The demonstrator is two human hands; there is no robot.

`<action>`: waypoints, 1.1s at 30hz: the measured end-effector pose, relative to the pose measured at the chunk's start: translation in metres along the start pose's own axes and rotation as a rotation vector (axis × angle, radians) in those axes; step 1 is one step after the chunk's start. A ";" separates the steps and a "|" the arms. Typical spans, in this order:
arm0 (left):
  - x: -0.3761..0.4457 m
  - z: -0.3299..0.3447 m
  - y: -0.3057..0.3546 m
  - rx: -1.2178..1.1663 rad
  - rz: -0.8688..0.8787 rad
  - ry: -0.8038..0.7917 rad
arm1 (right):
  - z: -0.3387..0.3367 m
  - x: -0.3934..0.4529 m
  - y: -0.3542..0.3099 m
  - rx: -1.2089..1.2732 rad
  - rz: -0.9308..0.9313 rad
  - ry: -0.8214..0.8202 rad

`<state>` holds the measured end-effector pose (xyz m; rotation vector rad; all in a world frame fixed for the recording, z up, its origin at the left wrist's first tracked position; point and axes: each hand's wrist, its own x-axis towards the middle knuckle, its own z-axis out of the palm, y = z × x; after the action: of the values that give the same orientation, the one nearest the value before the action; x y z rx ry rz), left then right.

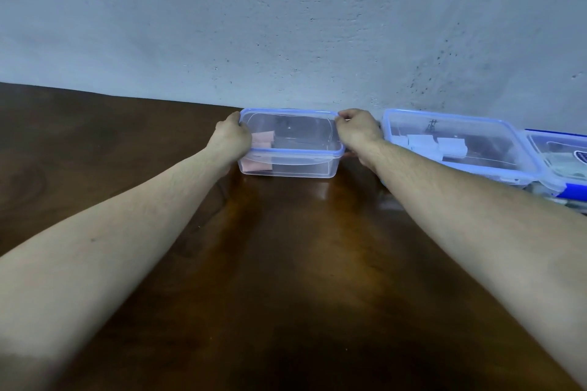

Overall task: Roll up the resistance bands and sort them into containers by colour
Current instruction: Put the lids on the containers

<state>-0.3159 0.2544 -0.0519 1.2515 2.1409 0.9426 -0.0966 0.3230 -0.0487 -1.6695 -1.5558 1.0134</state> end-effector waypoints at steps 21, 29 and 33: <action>0.007 0.012 -0.012 -0.267 -0.178 0.048 | 0.022 -0.007 -0.004 0.190 0.222 0.084; -0.001 -0.002 -0.014 0.299 0.578 0.022 | 0.019 0.002 -0.026 -0.468 -0.257 -0.102; -0.005 -0.005 -0.025 0.552 0.948 -0.188 | 0.032 0.013 -0.030 -0.692 -0.471 -0.149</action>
<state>-0.3308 0.2395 -0.0668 2.6230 1.6581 0.4891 -0.1398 0.3375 -0.0407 -1.5225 -2.4393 0.3678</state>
